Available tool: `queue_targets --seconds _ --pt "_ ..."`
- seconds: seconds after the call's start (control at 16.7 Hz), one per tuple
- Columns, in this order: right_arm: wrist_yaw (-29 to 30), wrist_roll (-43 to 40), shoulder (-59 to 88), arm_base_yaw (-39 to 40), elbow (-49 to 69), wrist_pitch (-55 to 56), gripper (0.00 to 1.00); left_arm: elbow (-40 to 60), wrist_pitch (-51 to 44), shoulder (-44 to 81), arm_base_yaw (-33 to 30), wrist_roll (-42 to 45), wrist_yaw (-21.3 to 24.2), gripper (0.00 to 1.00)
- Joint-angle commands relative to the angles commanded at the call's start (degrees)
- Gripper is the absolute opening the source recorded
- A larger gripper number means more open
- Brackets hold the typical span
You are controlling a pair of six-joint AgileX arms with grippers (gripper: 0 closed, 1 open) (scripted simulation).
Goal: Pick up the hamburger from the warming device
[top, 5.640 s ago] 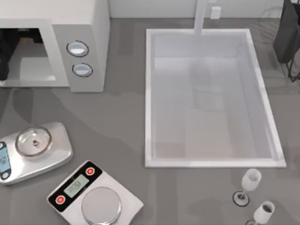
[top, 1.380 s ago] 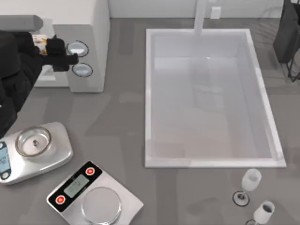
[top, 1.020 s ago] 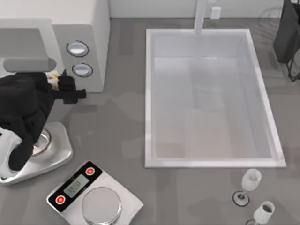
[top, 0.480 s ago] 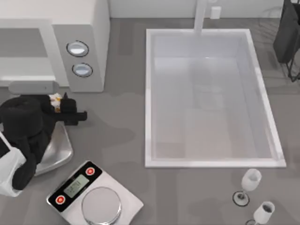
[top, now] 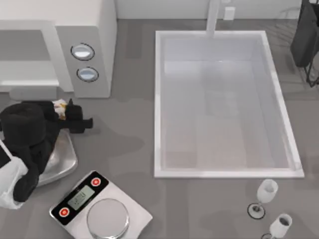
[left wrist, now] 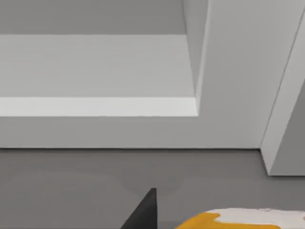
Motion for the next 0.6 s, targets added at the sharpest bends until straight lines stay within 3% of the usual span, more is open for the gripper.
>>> queue_targets --seconds 0.24,0.6 --pt "0.0 0.0 0.0 0.0 0.0 0.0 1.00 0.0 0.0 0.0 0.0 0.0 0.0 0.98" --pt "0.0 0.0 0.0 0.0 0.0 0.0 1.00 0.0 0.0 0.0 0.0 0.0 0.0 1.00"
